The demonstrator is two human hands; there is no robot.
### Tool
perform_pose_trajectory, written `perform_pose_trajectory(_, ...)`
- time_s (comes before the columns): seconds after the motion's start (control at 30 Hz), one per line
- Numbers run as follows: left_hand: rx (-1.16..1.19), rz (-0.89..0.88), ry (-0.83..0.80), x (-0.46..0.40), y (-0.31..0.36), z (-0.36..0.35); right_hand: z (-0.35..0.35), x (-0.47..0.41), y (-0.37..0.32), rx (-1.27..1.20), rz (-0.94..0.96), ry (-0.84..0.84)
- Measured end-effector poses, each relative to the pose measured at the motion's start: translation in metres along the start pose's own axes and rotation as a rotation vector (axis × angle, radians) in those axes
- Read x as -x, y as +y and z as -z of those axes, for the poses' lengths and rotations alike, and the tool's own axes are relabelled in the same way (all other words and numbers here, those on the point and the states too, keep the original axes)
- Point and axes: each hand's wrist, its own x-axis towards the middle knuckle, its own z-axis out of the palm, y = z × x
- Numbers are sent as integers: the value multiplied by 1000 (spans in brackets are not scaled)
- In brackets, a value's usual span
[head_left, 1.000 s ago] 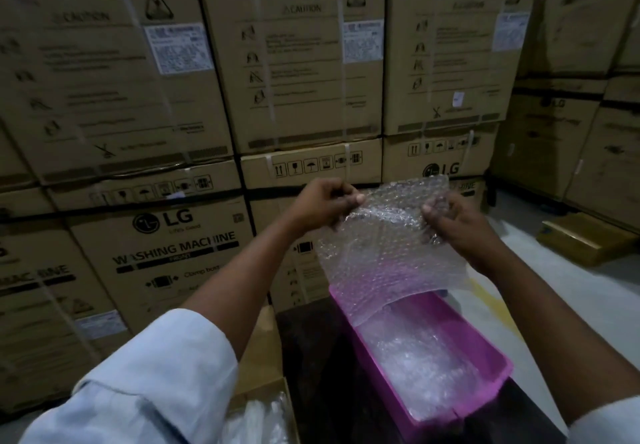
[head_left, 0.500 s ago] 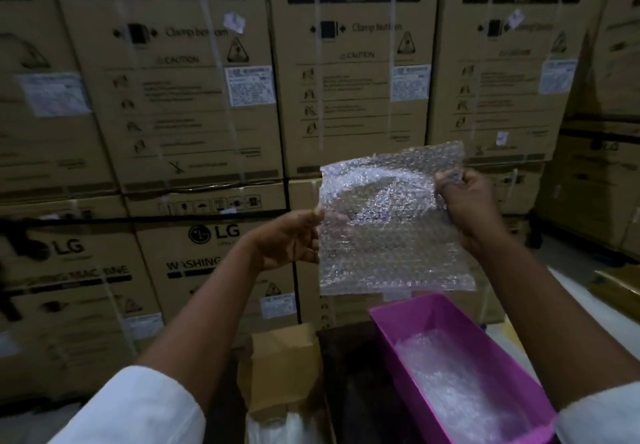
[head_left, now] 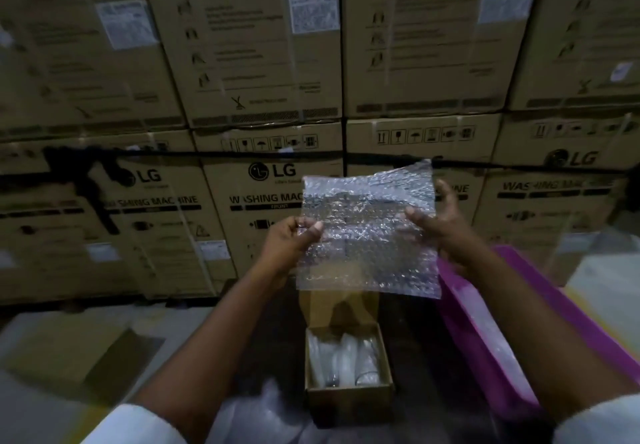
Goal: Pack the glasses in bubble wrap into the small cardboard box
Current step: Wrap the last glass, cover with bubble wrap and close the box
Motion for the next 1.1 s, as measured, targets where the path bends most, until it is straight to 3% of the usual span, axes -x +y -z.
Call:
perform_pose_trajectory(0.1,27,-20,58,9,-4,7,-15,8,9,60,-17,-66)
perform_pose_trajectory(0.37,37,-76,56,17,14,19,-11,2,-3,206,129,15)
perform_pose_trajectory(0.6,-418,-339,236,6,15,34,-4,-1,-31,450,253,-38)
perform_pose_trajectory(0.67,-466,-441,202,5,20,41,-5,1,-36,600,278,-6)
perform_pose_trajectory(0.77,-353,-494,101,10,27,45,-5,3,-42,768,357,62)
perform_pose_trajectory(0.83,-114,-400,100,16,30,44,-6,6,-47,661,347,36)
perform_pose_trajectory(0.93,21,-309,191,17,26,34,-13,10,-45,395,260,-11)
perform_pose_trajectory(1.1,91,-188,347,15,-20,16,-29,4,-3,353,170,67)
